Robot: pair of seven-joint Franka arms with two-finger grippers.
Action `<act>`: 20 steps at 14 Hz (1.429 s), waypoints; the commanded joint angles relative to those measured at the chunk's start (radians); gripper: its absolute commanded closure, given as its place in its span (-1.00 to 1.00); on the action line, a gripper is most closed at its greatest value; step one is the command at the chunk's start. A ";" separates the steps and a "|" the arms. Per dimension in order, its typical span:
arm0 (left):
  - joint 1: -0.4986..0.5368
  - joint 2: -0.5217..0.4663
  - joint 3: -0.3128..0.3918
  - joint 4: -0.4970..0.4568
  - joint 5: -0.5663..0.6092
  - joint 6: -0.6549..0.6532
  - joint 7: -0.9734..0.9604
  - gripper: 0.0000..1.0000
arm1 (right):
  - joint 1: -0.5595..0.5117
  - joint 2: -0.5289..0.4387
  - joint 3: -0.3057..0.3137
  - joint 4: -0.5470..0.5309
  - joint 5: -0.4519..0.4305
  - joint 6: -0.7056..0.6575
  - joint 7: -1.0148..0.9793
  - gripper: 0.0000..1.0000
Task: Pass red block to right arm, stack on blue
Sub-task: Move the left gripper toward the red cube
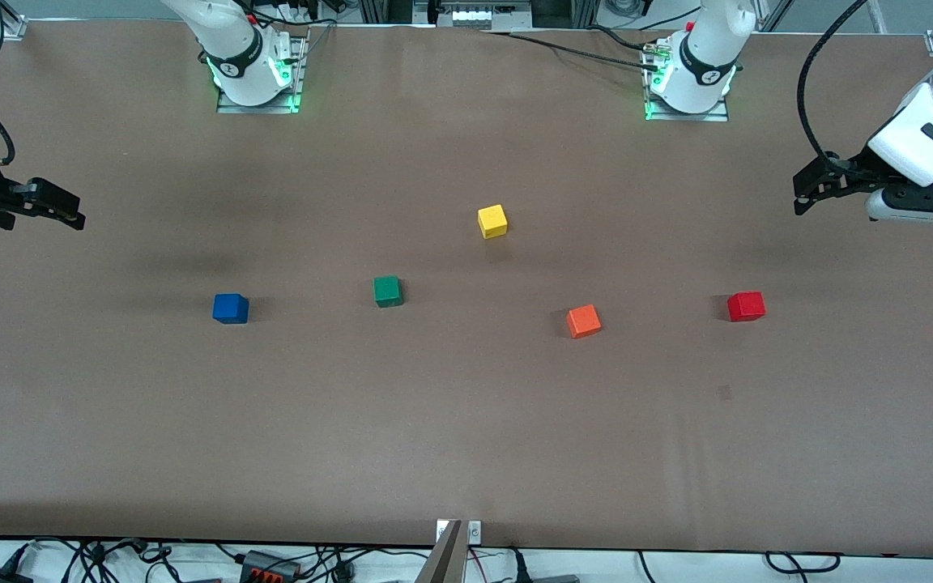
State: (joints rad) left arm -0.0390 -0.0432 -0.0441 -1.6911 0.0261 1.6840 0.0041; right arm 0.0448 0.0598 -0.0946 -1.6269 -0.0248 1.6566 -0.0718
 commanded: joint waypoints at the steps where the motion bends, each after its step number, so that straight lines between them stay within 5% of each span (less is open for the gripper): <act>1: 0.005 -0.009 -0.003 0.007 -0.018 -0.014 0.019 -1.00 | 0.000 -0.017 0.000 -0.011 -0.003 -0.012 0.000 -1.00; 13: 0.008 -0.004 0.010 0.016 -0.011 -0.122 0.004 -1.00 | 0.007 -0.015 0.001 -0.010 0.002 -0.024 0.014 -1.00; 20: 0.048 0.097 0.013 0.014 -0.011 -0.049 -0.036 -1.00 | 0.007 -0.012 0.003 -0.011 0.002 -0.021 0.014 -1.00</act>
State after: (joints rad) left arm 0.0021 0.0016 -0.0297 -1.6918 0.0262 1.6207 -0.0127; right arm 0.0480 0.0598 -0.0929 -1.6279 -0.0247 1.6408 -0.0718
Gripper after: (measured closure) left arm 0.000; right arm 0.000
